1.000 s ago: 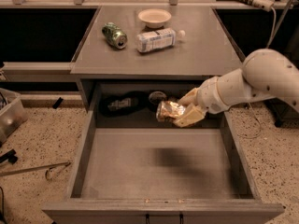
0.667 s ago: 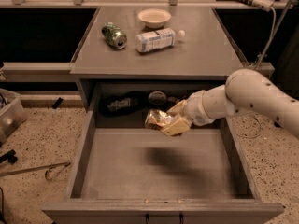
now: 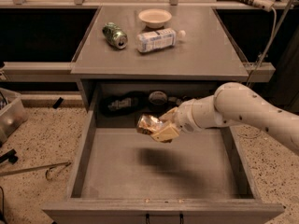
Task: Place orange can into top drawer
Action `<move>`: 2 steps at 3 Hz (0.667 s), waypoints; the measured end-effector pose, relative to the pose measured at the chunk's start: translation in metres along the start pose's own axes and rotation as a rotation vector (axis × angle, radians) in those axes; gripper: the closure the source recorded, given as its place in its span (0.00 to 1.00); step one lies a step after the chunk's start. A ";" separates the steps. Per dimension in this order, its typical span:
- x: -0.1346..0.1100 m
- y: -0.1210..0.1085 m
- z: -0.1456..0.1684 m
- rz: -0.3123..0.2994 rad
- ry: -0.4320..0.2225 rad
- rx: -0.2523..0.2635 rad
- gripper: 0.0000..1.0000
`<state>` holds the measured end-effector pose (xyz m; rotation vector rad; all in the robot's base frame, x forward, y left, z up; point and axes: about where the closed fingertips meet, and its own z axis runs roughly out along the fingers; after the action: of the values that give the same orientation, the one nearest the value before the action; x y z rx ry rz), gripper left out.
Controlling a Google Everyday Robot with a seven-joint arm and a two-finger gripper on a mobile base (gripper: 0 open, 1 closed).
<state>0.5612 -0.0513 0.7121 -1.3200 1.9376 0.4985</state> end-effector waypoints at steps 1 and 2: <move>0.031 0.006 0.015 0.007 0.083 0.007 1.00; 0.069 0.005 0.024 0.023 0.177 0.032 1.00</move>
Offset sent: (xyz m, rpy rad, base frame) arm -0.0149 -0.0527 -0.1041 -0.2635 0.0999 -0.1066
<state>0.5505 -0.0767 0.6447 -1.3624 2.0975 0.3709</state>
